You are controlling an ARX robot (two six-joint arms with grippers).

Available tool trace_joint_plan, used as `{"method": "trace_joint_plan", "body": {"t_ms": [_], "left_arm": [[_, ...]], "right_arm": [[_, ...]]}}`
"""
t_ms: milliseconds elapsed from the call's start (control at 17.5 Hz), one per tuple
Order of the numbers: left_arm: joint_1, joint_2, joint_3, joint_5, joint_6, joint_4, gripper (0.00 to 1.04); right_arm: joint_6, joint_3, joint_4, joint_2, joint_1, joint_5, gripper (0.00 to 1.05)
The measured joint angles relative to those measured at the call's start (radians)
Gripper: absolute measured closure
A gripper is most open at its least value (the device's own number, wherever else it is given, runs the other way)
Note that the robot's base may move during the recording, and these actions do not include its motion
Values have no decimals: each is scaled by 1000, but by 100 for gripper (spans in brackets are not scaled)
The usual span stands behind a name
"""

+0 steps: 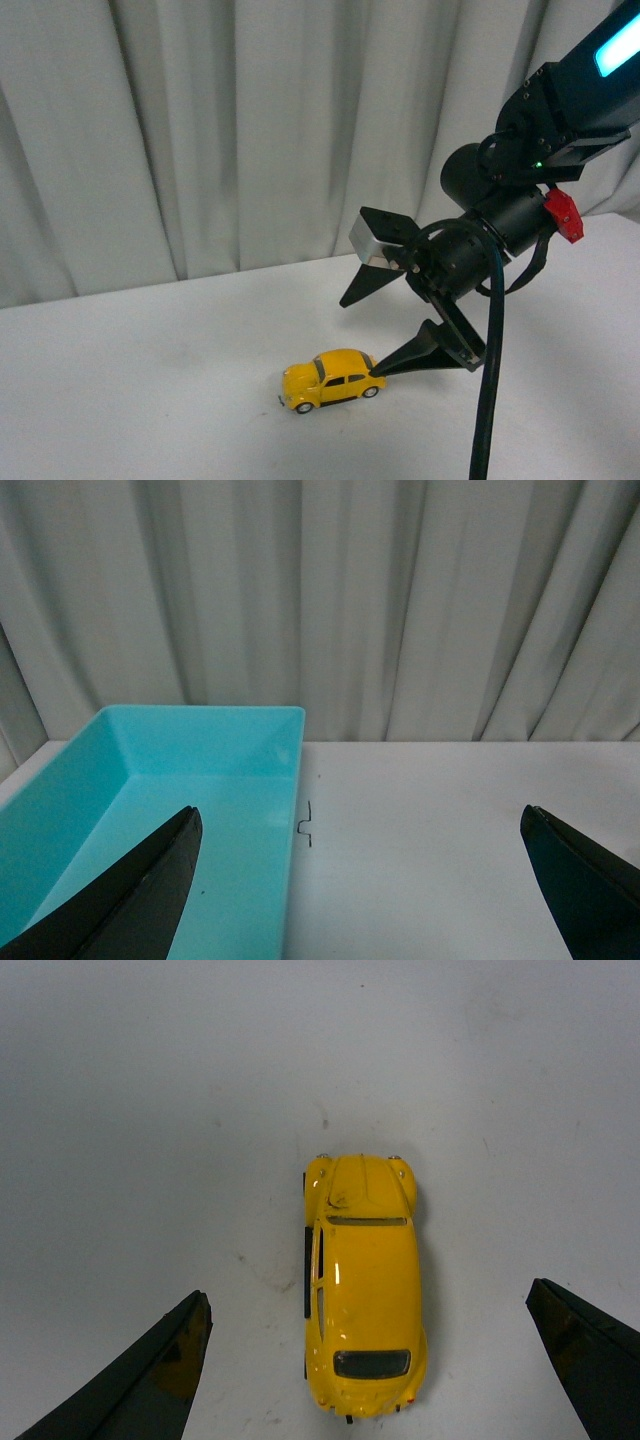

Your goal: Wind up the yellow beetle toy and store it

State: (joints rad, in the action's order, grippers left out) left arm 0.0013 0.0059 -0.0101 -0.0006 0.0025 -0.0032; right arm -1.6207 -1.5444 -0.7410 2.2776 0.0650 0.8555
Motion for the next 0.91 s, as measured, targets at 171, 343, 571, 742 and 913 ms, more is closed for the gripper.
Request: {"method": "trace_joint_plan", "body": {"t_ms": [171, 343, 571, 742, 913], "left_arm": [[0, 0, 0, 0, 0, 0, 7], [0, 0, 0, 0, 0, 0, 7], [0, 0, 0, 0, 0, 0, 7], [0, 0, 0, 0, 0, 0, 7], [0, 0, 0, 0, 0, 0, 7]], "right_arm": [[-60, -66, -49, 47, -29, -31, 7], [-48, -73, -7, 72, -52, -79, 7], [-3, -73, 43, 113, -67, -123, 7], [22, -76, 66, 119, -88, -130, 7], [53, -77, 73, 129, -103, -154, 16]]}}
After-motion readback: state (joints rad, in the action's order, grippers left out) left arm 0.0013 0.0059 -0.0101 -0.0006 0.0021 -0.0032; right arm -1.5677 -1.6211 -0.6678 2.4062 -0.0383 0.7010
